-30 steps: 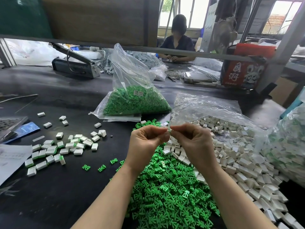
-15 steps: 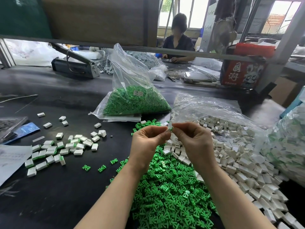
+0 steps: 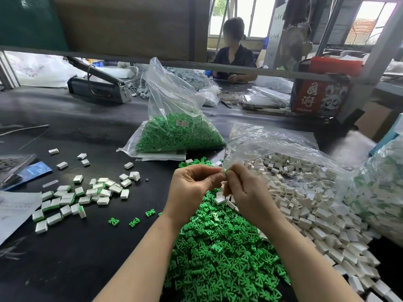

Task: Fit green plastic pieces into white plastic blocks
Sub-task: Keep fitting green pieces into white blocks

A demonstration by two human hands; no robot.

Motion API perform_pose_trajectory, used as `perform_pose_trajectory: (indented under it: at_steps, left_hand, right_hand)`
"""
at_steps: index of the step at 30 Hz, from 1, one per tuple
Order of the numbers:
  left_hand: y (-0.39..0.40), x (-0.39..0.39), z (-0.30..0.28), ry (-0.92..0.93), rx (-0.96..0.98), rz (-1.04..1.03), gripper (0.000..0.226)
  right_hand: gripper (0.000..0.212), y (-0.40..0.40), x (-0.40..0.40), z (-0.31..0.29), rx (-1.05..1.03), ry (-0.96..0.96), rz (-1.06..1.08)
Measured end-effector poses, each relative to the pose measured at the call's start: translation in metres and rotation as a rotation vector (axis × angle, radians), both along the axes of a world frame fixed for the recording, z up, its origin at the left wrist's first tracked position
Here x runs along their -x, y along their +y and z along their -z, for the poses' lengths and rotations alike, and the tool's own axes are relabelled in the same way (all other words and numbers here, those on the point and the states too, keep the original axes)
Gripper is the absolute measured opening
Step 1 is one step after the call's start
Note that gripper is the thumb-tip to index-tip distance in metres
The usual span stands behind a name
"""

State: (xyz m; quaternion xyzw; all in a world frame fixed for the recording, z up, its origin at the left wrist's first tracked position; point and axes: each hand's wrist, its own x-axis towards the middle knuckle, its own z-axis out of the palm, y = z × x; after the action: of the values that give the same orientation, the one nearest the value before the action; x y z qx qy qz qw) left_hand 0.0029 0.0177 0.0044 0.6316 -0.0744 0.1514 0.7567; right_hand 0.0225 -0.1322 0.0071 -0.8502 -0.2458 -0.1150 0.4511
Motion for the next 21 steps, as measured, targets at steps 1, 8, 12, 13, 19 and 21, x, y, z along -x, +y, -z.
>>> perform_pose_trajectory:
  at_steps: [1,8,12,13,19,21]
  left_hand:
    - [0.001,0.0,0.0,-0.003,-0.037,0.0,0.012]
    - [0.003,-0.001,0.004,0.063,-0.175,0.064,0.008]
    - [-0.003,0.003,0.006,0.128,-0.231,0.207,0.024]
    - [-0.005,0.004,0.005,0.128,-0.231,0.22,0.026]
    - [-0.005,0.009,0.003,0.094,-0.278,0.293,0.033]
    - [-0.004,0.008,0.002,0.119,-0.27,0.312,0.032]
  right_hand:
    - [0.019,-0.001,0.0,0.001,0.044,0.003,-0.015]
    - [0.03,-0.004,-0.001,-0.002,-0.088,0.098,-0.068]
    - [0.032,-0.002,-0.001,-0.004,-0.139,0.168,-0.115]
    - [0.032,-0.002,-0.001,-0.004,-0.166,0.202,-0.128]
    - [0.025,-0.009,-0.002,-0.005,-0.297,0.458,-0.22]
    - [0.022,-0.011,-0.002,-0.005,-0.296,0.476,-0.24]
